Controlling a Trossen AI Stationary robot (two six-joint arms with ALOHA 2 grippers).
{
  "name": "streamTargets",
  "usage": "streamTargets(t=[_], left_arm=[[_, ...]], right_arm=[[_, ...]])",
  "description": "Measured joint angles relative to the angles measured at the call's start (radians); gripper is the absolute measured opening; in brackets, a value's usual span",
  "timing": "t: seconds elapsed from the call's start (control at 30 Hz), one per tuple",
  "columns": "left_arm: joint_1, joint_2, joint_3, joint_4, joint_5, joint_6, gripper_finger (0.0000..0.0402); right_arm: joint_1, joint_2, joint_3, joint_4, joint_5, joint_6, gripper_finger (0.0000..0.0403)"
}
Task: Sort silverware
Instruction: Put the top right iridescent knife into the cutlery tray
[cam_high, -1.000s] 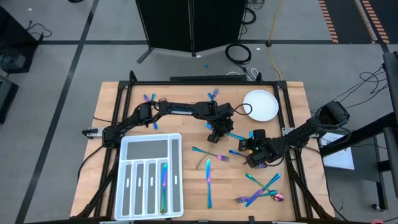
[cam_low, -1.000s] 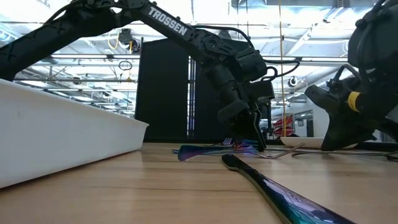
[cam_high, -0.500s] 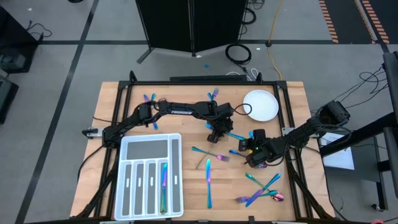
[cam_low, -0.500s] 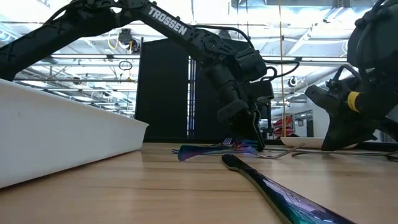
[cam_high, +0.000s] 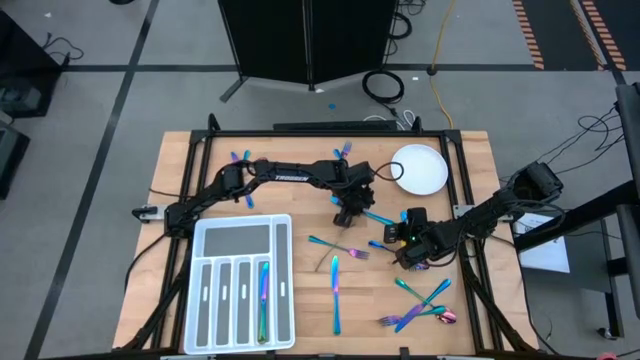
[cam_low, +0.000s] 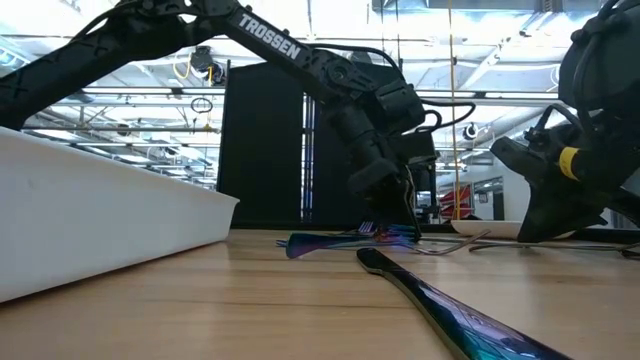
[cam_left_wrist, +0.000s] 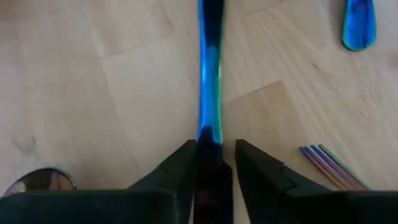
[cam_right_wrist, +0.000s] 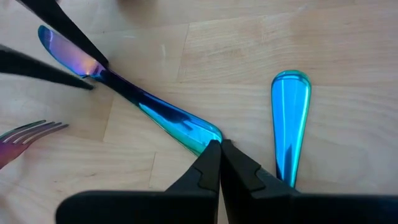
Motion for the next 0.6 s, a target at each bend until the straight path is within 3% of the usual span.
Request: streamTargets(t=[0.13, 0.6], left_arm=[[-0.002, 0.0, -0.001, 0.046, -0.011, -0.008, 0.0085], [-0.015, 0.027, 0.002, 0.068, -0.01, -0.011, 0.0082]], right_arm=[[0.0, 0.0, 0.0, 0.001, 0.0, 0.0, 0.0], [0.0, 0.001, -0.001, 0.019, 0.002, -0.016, 0.0]])
